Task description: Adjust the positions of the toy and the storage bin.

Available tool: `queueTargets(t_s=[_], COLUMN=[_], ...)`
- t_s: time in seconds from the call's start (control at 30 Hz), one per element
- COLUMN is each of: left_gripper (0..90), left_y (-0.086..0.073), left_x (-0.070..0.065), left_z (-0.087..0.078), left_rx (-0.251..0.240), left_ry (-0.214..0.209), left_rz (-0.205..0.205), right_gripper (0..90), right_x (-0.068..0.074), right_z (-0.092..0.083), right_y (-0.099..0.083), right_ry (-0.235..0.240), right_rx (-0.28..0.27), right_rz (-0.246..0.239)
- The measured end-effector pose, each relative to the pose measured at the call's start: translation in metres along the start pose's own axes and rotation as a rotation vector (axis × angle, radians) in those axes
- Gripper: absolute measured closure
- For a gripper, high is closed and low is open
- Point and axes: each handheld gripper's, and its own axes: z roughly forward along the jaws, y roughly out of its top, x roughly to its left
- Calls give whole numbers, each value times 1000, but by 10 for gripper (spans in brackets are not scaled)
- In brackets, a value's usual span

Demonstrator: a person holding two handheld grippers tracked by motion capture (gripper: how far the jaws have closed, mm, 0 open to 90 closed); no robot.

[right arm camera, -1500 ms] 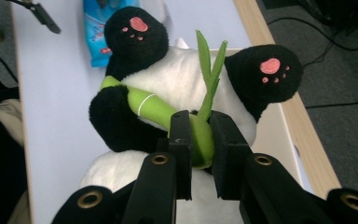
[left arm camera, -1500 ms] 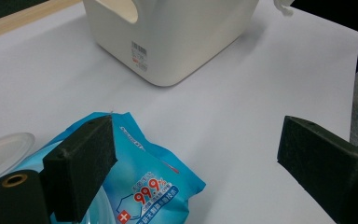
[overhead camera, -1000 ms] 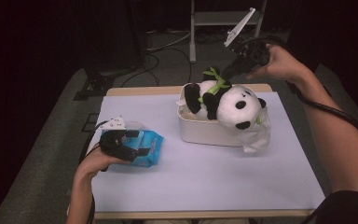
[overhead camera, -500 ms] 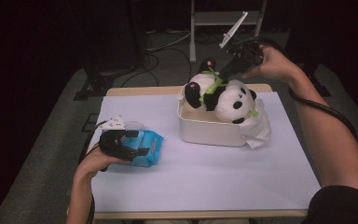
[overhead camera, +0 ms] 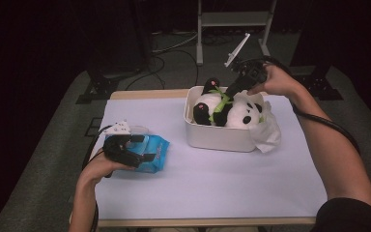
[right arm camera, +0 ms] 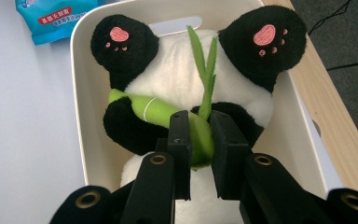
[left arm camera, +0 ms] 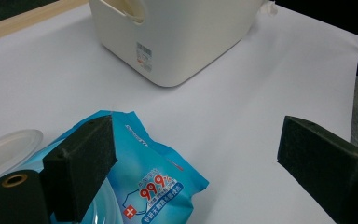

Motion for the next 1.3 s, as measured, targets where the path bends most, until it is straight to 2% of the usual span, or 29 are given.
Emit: queueTargets(t_s=[0.23, 0.43, 0.53, 0.7, 0.93, 1.03, 1.1, 1.3], left_gripper=[104, 104, 104, 104, 104, 104, 105, 104], left_y=[0, 1, 2, 2, 4, 5, 6, 6], left_x=[-1, -2, -3, -5, -7, -9, -12, -14], left_z=[0, 2, 3, 5, 7, 8, 8, 9], left_rx=[0, 5, 10, 12, 14, 17, 16, 20], left_ry=[0, -4, -7, -10, -14, -19, -21, -22], left_rz=[1, 8, 14, 17, 20, 26, 33, 36], right_gripper=[781, 755, 663, 640, 641, 667, 736, 755], right_x=[-2, -4, -4, -3, 6, 11, 16, 25], right_z=[9, 25, 33, 23, 14, 11, 7, -4], right_y=[-6, -16, -22, -30, -43, -48, -55, -67], right_ry=[15, 31, 43, 46, 45, 44, 47, 42], right_rx=[-2, 16, 9, -39, -53, -51, -55, -64], right_rz=[20, 48, 61, 86, 89, 84, 94, 95])
